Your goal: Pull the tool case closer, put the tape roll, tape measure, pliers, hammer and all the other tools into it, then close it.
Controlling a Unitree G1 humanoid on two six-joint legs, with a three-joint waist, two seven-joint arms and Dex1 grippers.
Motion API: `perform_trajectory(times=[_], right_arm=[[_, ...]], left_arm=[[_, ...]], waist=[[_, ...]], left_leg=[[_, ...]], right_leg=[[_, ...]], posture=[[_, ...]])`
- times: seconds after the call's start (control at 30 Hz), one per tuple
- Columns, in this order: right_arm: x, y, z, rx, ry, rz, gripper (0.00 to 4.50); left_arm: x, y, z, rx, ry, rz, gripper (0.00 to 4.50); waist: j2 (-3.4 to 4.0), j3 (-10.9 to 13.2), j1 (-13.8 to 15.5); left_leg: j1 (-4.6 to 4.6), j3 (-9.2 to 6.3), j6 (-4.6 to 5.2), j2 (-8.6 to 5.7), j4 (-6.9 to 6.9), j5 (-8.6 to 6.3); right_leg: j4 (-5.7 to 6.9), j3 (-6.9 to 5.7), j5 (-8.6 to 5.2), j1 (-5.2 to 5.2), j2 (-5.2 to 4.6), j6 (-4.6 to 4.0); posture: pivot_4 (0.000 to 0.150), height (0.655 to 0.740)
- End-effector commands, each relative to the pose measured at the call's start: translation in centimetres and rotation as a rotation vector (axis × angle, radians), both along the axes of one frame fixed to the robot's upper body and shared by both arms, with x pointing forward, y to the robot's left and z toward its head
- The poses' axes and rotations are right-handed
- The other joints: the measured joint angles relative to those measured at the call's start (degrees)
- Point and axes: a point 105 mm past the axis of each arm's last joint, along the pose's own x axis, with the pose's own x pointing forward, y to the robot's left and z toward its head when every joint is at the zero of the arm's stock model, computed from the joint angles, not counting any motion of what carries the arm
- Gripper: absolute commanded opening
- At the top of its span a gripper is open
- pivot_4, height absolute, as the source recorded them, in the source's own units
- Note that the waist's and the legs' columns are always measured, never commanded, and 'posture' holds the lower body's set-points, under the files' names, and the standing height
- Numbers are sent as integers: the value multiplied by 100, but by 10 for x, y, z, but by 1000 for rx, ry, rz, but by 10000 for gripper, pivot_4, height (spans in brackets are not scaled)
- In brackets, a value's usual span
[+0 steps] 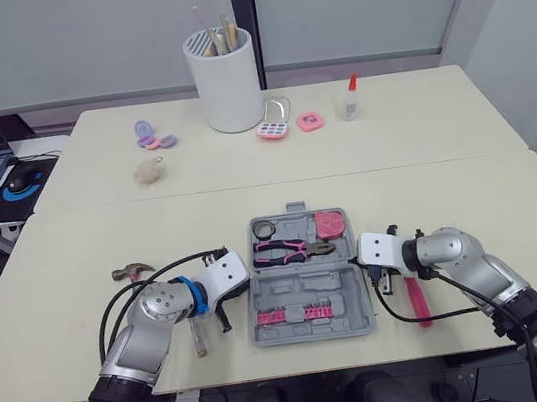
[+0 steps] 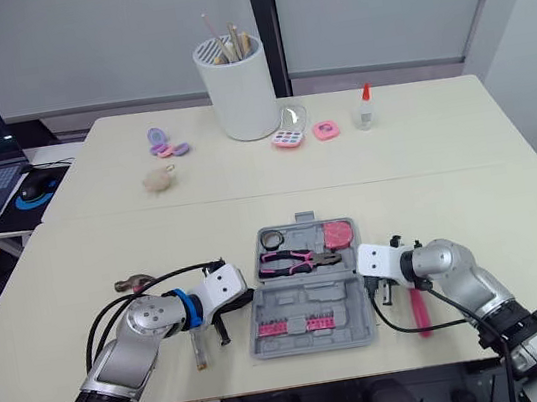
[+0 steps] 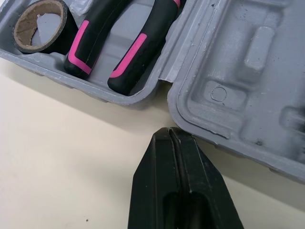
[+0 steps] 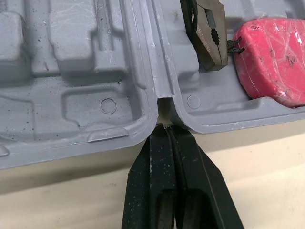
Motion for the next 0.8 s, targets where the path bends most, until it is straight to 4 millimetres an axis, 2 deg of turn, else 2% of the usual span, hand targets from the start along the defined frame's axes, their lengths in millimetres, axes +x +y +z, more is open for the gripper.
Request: perform_trajectory(times=[0.03,0.13,0.27,0.4,0.53,0.63,0.7,0.8], right_arm=[[-6,9,0,25,7,37,217],[-1,1,0,11,-12,12,217],[7,-14,3,-11,-32,-23,217],[11,-26,6,-19,-33,-41,217],[13,-39,20,4,-27,-53,217],[13,-44,41,73,-15,-57,217],[13,-48,60,152,-6,-71,0],[2,-57,87,262,38,-74,5871]], left_arm=[[-5,-8,-7,-6,24,-27,0],[-3,-2,-7,36,8,-32,0],[8,12,6,56,-44,10,0],[11,19,14,41,-63,34,0],[8,26,34,-40,-82,43,0],[5,33,57,-164,-81,68,0],[1,45,73,-231,-81,100,3729],[-7,74,94,-314,-74,180,12185]], waist=[[0,0,1],[0,0,0],[0,0,-3],[0,0,-7],[0,2,-3],[0,5,-4],[2,7,-14],[6,10,-45]], left_leg=[[0,0,0,0,0,0],[0,0,0,0,0,0],[0,0,0,0,0,0],[-2,2,0,0,0,0],[-12,5,0,-1,-1,0],[-19,4,0,1,-2,0],[-18,3,0,3,-4,0],[-17,7,0,4,-6,0]], right_leg=[[0,0,0,0,0,0],[0,0,0,0,0,0],[0,1,0,-1,0,0],[0,2,0,-4,0,0],[-2,3,0,-14,-2,0],[-3,1,0,-19,-3,0],[-2,0,0,-19,-2,-1],[-2,3,0,-20,-2,-1]], posture=[[1500,7400],[1500,7400],[1500,7400],[1500,7400],[1500,7400],[1500,7400],[1500,7400],[1500,7400]])
